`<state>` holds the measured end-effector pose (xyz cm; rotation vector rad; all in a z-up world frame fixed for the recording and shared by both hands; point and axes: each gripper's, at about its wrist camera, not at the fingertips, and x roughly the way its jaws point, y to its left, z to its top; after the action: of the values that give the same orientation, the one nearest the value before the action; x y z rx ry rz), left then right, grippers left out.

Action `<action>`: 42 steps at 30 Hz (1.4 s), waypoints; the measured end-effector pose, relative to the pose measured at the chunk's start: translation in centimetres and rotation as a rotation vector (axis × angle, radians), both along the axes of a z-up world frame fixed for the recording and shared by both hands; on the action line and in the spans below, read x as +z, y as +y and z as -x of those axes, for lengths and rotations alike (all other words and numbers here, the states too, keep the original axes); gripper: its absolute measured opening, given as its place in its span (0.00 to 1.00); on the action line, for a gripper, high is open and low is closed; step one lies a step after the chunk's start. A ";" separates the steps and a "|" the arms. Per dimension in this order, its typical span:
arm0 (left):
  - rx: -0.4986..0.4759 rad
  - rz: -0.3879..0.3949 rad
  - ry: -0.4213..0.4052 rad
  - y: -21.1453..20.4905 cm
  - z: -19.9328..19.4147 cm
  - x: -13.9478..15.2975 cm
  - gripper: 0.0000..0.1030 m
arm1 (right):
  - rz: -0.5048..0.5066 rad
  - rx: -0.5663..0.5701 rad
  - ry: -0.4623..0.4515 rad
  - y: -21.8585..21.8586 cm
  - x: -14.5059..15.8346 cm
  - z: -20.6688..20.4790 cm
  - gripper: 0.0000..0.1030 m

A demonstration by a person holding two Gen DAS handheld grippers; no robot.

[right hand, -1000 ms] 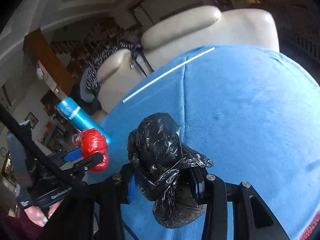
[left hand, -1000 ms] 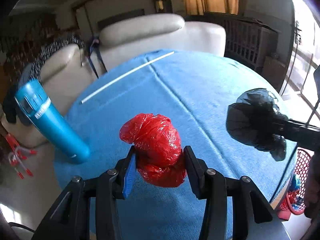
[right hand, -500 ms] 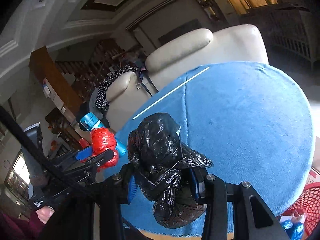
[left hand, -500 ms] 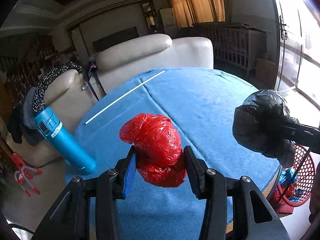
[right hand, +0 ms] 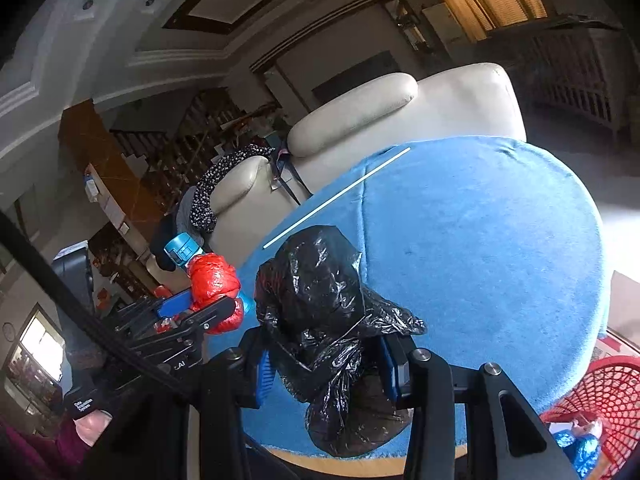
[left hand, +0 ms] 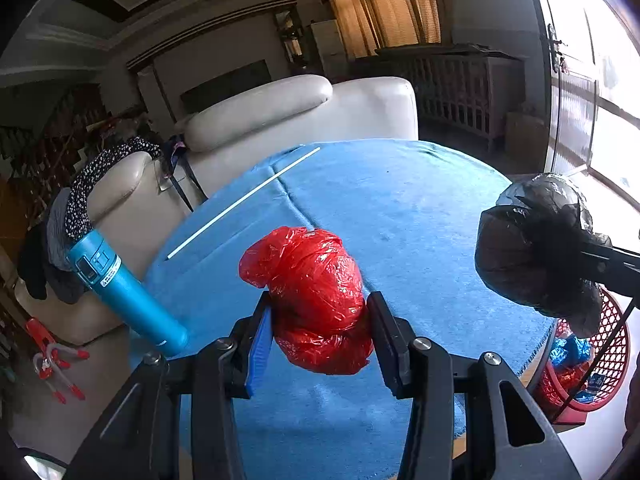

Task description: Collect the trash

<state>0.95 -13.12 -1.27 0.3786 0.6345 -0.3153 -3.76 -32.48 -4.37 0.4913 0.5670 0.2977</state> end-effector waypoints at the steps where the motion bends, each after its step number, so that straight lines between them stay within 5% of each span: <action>1: -0.003 -0.001 -0.001 -0.2 0.1 0.0 0.46 | -0.003 -0.004 -0.002 -0.2 0.0 0.2 0.43; 42: -0.073 -0.058 -0.040 -4.1 3.0 0.9 0.47 | -0.038 -0.106 -0.044 -1.9 1.1 5.3 0.43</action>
<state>-2.05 -17.23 -0.41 0.4635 0.5927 -0.3591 -9.08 -34.36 -3.23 0.5484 0.4919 0.2183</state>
